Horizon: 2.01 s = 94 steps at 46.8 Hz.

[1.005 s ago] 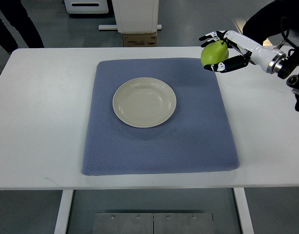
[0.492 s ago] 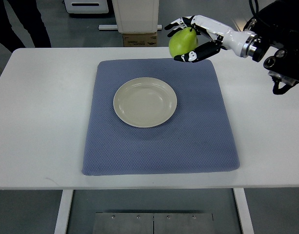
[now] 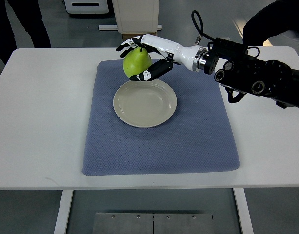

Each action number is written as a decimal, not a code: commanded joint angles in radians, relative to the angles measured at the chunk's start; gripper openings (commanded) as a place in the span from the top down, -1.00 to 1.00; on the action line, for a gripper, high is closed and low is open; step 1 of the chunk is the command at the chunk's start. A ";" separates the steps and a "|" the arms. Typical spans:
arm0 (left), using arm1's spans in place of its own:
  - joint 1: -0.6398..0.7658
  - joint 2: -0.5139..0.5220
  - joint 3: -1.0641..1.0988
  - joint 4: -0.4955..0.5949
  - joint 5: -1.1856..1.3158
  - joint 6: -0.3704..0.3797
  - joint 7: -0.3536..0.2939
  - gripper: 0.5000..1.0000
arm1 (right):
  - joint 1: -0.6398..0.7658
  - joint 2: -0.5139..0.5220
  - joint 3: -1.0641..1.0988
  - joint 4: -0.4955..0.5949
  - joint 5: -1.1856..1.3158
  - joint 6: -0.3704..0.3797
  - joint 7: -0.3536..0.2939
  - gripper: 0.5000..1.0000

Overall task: Place pear on plate with right hand
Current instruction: 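Carry the pear over the cream plate and lower it, then open the right hand to release the pear onto the plate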

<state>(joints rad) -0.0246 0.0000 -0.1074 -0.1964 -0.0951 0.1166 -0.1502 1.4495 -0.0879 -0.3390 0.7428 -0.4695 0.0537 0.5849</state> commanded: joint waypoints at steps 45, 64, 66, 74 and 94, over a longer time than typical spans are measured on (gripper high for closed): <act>0.000 0.000 0.000 0.000 0.000 0.000 0.000 -1.00 | -0.201 0.088 -0.090 -0.220 -0.003 -0.012 0.001 1.00; 0.000 0.000 0.000 0.000 0.000 0.000 0.000 -1.00 | -0.231 0.088 -0.089 -0.247 -0.001 -0.014 -0.033 1.00; 0.000 0.000 0.000 0.000 0.000 0.000 0.000 -1.00 | -0.233 0.088 -0.089 -0.247 -0.001 -0.014 -0.034 1.00; 0.000 0.000 0.000 0.000 0.000 0.000 0.000 -1.00 | -0.235 0.088 -0.086 -0.246 0.002 -0.028 -0.034 1.00; 0.000 0.000 0.000 0.000 0.000 0.000 0.000 -1.00 | -0.215 0.088 -0.084 -0.237 0.002 -0.040 -0.025 -1.00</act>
<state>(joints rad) -0.0246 0.0000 -0.1074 -0.1964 -0.0952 0.1165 -0.1503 1.2324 0.0000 -0.4238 0.5062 -0.4671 0.0136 0.5607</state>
